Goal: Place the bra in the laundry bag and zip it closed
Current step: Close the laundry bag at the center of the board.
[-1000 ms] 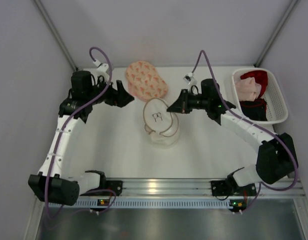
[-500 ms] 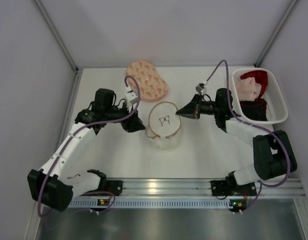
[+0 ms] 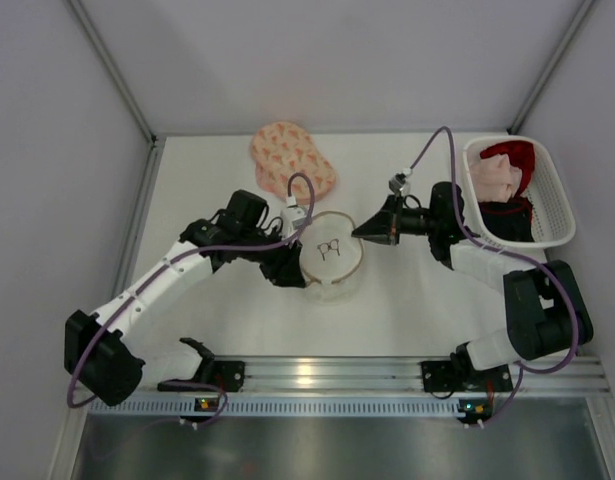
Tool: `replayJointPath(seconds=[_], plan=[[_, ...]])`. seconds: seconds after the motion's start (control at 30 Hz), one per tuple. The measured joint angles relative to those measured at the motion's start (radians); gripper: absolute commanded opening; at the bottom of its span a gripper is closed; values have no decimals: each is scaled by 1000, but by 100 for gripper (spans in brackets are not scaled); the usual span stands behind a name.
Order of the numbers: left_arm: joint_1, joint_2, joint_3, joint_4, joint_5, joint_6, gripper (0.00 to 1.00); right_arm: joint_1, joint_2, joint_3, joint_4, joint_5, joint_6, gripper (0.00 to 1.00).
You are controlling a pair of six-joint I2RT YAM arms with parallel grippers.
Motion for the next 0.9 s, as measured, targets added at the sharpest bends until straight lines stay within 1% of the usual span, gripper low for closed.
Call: replayJointPath(seconds=[0.23,0.5,0.63,0.7,0.73,0.83,0.87,0.9], plan=[[-71,87,-1,-1,-23,-77,44,0,0,0,-32,0,-23,0],[-81,156,2,-1,-53,-141,42,0,0,0,-36,0,-27,0],[-82,181,18,-3,-59,-155,31,2,1,0,-43,0,-37,0],[-82,192,27,-3,-60,-156,30,3,1,0,-56,0,-45,0],[-82,195,31,-4,-60,-157,28,3,1,0,-61,0,-50,0],[-82,196,41,-5,-56,-159,14,6,3,1,-80,1,-72,0],[-82,196,45,-5,-55,-159,0,8,6,3,-94,1,-87,0],[-82,196,48,-5,-53,-160,0,9,10,8,-115,0,-100,2]])
